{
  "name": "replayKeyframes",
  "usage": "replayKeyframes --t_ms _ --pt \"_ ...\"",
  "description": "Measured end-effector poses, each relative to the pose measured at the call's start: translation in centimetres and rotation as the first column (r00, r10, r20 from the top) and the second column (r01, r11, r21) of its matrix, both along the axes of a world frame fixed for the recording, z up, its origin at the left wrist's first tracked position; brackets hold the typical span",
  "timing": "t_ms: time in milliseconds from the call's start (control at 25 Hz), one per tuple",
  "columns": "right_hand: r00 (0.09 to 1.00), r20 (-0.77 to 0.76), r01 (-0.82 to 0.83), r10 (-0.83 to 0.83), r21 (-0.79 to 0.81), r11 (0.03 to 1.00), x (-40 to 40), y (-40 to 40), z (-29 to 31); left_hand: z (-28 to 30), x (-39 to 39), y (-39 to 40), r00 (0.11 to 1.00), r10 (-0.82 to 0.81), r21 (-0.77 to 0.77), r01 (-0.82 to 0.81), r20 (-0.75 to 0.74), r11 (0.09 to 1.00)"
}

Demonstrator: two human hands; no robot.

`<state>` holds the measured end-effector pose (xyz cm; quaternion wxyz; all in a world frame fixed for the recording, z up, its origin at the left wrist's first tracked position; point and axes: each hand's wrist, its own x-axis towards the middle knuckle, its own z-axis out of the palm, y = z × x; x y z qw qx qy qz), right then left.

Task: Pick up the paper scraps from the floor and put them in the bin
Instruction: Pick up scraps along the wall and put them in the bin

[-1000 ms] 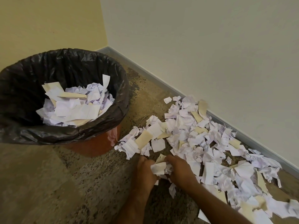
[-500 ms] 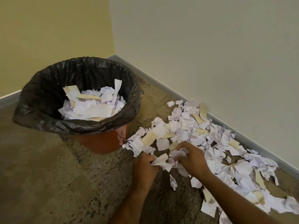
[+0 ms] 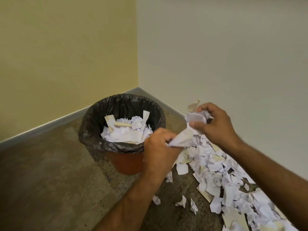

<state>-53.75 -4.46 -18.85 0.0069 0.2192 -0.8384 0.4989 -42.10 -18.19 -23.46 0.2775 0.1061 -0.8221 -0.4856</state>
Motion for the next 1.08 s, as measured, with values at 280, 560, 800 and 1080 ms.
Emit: replayKeyframes --t_ms 280,560,800,1080 --pt "0.962 -0.199 -0.179 0.185 0.051 0.983 -1.8 -11.0 6.5 8.4 -0.9 -11.0 0.947 0.289 0.004 -0.292 -0.137 0.957" --pt "0.874 -0.133 -0.312 0.467 0.583 0.750 -1.8 -14.3 3.2 3.5 -3.1 -17.2 0.876 0.344 -0.309 -0.243 0.337 0.920" --pt "0.914 -0.292 -0.151 0.283 0.402 0.903 -0.6 -6.3 -0.3 3.3 -2.9 -12.3 0.904 0.375 -0.664 -0.153 0.205 0.732" --pt "0.983 -0.043 -0.100 0.176 0.680 0.727 3.3 5.4 -17.3 -9.0 -0.3 -2.7 0.923 -0.102 -0.558 0.308 0.370 0.770"
